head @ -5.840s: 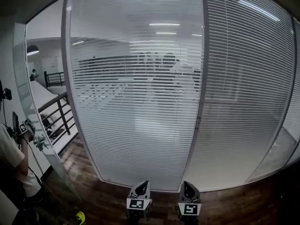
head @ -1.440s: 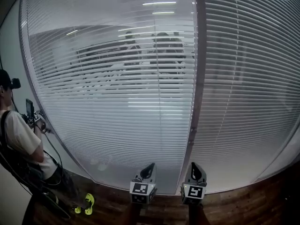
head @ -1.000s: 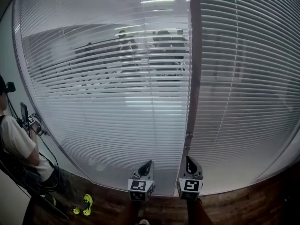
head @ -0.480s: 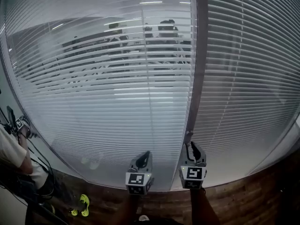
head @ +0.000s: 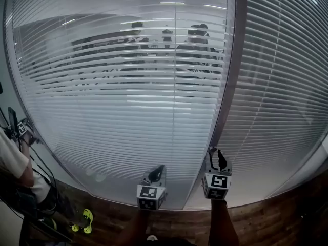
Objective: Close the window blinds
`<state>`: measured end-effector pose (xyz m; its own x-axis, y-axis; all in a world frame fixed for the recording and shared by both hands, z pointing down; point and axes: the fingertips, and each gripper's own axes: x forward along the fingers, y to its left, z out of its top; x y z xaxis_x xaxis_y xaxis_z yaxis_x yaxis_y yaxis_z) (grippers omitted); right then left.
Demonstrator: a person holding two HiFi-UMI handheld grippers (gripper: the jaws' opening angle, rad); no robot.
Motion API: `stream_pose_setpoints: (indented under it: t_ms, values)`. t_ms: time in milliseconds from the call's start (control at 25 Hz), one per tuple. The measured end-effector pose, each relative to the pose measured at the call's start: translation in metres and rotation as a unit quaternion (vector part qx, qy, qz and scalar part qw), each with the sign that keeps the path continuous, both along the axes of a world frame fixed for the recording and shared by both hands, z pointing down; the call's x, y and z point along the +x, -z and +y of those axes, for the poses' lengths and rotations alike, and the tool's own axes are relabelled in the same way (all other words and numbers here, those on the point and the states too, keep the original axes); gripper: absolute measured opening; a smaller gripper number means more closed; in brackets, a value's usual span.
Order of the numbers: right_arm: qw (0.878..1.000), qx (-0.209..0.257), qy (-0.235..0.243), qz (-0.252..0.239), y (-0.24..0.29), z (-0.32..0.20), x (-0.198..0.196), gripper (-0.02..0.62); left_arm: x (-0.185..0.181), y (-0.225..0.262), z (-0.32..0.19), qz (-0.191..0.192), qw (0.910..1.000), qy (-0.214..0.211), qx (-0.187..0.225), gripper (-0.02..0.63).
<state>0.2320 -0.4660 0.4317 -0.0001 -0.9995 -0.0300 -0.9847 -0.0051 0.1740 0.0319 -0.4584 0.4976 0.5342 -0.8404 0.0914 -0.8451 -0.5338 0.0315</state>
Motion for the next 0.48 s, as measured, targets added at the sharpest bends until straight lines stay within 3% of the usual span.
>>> stream_pose_setpoints:
  t_ms: [240, 480]
  values:
    - [1.0, -0.016, -0.025, -0.001, -0.003, -0.01, 0.005, 0.142, -0.001, -0.002, -0.002, -0.007, 1.0, -0.004, 0.003, 0.0]
    - [1.0, -0.017, -0.022, -0.013, -0.009, -0.011, 0.006, 0.124, -0.008, -0.016, -0.004, -0.009, 1.0, 0.0, -0.002, 0.0]
